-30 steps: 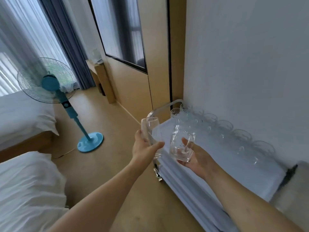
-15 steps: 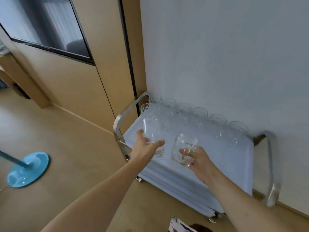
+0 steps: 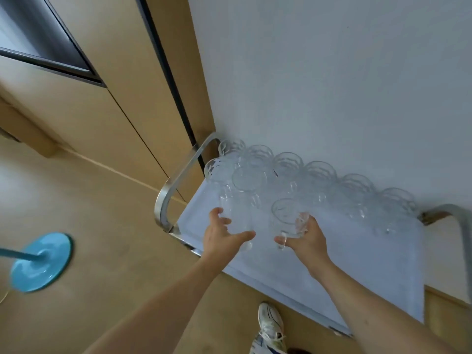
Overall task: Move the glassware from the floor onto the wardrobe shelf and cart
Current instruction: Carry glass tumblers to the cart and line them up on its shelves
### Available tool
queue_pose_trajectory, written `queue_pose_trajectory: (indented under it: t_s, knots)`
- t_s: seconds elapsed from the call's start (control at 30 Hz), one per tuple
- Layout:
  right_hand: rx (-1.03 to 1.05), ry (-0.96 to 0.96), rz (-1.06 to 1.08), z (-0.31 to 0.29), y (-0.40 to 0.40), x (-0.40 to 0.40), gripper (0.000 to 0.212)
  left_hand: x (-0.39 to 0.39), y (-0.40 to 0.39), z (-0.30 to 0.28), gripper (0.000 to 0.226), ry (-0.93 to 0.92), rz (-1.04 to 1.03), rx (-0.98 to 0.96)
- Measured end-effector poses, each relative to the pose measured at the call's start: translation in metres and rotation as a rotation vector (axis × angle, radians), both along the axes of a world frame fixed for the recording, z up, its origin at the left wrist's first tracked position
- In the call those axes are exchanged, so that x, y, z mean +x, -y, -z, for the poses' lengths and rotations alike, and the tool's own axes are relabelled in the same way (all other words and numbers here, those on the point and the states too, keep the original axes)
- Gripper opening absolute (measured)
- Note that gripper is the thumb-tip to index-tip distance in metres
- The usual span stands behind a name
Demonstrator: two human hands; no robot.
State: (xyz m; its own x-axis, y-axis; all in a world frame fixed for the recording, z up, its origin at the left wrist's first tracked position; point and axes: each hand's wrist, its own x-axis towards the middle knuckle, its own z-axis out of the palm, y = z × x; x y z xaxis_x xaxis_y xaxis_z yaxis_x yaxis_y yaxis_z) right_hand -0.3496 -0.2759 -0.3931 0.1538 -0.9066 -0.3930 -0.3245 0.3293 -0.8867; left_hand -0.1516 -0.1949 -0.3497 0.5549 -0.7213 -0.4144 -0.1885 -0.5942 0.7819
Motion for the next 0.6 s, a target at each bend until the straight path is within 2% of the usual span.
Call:
queue_pose_trajectory:
  t_s: [0.07, 0.2, 0.23, 0.4, 0.6]
  knots:
    - [-0.013, -0.02, -0.034, 0.011, 0.017, 0.008, 0.089, 0.005, 0.013, 0.013, 0.096, 0.012, -0.006, 0.026]
    - [-0.113, -0.053, -0.118, 0.03, 0.044, 0.019, 0.063, 0.008, 0.027, 0.035, 0.094, 0.076, -0.039, 0.042]
    - [-0.124, -0.053, -0.129, 0.033, 0.05, 0.021, 0.065, 0.008, 0.03, 0.038, 0.094, 0.1, -0.045, 0.039]
    - [-0.051, -0.017, -0.102, 0.051, 0.07, 0.031, 0.102, 0.013, 0.044, 0.05, 0.096, 0.159, -0.057, 0.024]
    - [-0.071, -0.099, -0.039, 0.052, 0.081, 0.039, 0.093, 0.024, 0.053, 0.057, 0.096, 0.192, -0.019, 0.006]
